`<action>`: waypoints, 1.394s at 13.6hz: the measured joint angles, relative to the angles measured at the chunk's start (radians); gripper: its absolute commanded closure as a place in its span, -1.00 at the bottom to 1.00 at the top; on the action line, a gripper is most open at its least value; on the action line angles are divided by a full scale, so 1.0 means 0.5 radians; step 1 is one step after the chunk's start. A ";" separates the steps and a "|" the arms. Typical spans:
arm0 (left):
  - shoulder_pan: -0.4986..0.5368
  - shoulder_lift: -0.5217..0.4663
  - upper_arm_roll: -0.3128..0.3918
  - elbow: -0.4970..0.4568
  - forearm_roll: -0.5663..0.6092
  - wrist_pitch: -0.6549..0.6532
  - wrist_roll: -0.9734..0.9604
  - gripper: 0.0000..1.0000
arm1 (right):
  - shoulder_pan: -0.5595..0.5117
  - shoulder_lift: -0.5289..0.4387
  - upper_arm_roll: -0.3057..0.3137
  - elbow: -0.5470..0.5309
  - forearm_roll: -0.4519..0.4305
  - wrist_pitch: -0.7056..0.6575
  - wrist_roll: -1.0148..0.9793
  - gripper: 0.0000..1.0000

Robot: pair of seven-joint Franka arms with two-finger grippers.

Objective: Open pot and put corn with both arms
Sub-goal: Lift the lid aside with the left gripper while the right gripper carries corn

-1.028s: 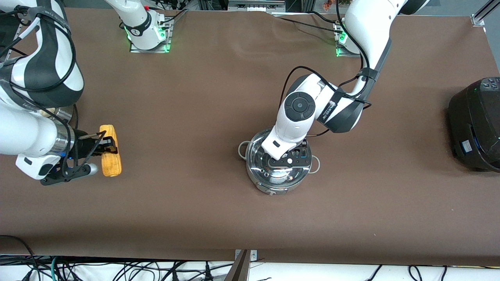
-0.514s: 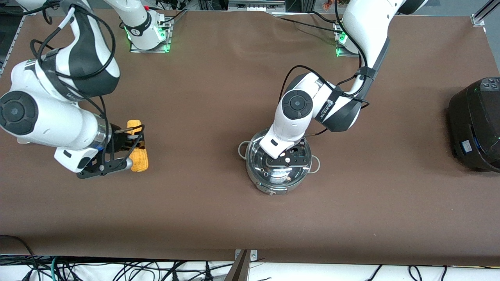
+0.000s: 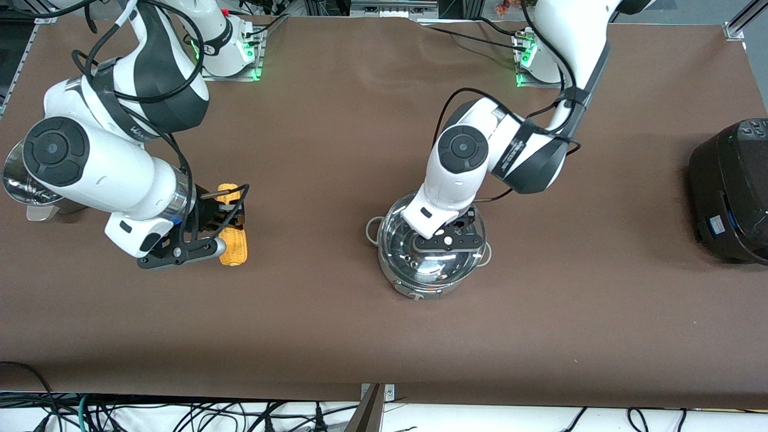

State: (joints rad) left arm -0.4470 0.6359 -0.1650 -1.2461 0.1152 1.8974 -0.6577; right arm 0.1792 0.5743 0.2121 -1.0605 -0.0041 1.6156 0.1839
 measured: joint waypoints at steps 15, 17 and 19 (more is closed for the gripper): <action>0.922 -0.581 0.165 -0.949 -0.195 0.291 1.695 1.00 | 0.762 0.530 -0.088 0.262 -0.002 0.948 1.102 1.00; 0.926 -0.529 0.225 -1.051 -0.194 0.513 1.765 1.00 | 0.815 0.587 -0.121 0.272 -0.002 1.086 1.142 1.00; 0.931 -0.454 0.316 -1.203 -0.195 0.822 1.929 1.00 | 0.841 0.646 -0.122 0.279 -0.002 1.239 1.194 1.00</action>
State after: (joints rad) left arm 0.0187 0.4091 -0.0071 -1.8475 0.0178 2.3083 0.3070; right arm 0.5995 0.8975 0.1511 -0.9211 -0.0049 2.2351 0.7810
